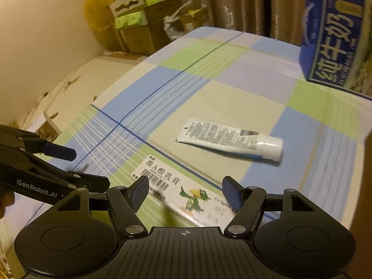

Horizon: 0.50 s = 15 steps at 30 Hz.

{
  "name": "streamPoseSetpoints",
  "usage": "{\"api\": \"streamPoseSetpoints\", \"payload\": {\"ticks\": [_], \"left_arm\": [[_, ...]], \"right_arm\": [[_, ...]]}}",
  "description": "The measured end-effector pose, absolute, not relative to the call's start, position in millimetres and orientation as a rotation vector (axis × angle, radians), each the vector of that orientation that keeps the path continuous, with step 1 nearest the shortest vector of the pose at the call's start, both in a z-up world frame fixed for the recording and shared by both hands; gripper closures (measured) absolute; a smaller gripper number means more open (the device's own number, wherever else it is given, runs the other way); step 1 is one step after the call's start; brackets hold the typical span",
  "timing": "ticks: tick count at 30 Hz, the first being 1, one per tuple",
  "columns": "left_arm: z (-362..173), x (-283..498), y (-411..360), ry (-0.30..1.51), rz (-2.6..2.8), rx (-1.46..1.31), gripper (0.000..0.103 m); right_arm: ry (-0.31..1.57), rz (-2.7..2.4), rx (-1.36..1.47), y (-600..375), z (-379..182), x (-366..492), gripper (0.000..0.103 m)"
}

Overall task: Organize objects
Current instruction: 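Grasp the white-green medicine box with the right tool while the left tool grasps the white tube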

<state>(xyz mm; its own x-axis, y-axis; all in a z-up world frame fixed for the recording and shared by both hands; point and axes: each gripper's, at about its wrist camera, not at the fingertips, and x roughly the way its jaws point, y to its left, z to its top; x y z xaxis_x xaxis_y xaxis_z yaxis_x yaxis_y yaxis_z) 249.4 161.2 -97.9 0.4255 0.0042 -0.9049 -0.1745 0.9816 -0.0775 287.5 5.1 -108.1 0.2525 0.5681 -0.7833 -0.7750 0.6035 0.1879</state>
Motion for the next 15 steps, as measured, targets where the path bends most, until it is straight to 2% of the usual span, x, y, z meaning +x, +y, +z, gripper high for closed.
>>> {"api": "streamPoseSetpoints", "payload": {"ticks": [6, 12, 14, 15], "left_arm": [[-105, 256, 169, 1.139, 0.128, -0.175, 0.016], [-111, 257, 173, 1.153, 0.131, -0.173, 0.016], [-112, 257, 175, 1.155, 0.131, -0.168, 0.016], [-112, 257, 175, 1.155, 0.130, -0.165, 0.016]], "right_arm": [[0.972, 0.984, -0.257, 14, -119, 293, 0.036], [0.950, 1.025, -0.392, 25, -127, 277, 0.036], [0.936, 1.034, -0.457, 27, -129, 269, 0.044], [0.936, 1.030, -0.482, 27, -131, 266, 0.053]]}}
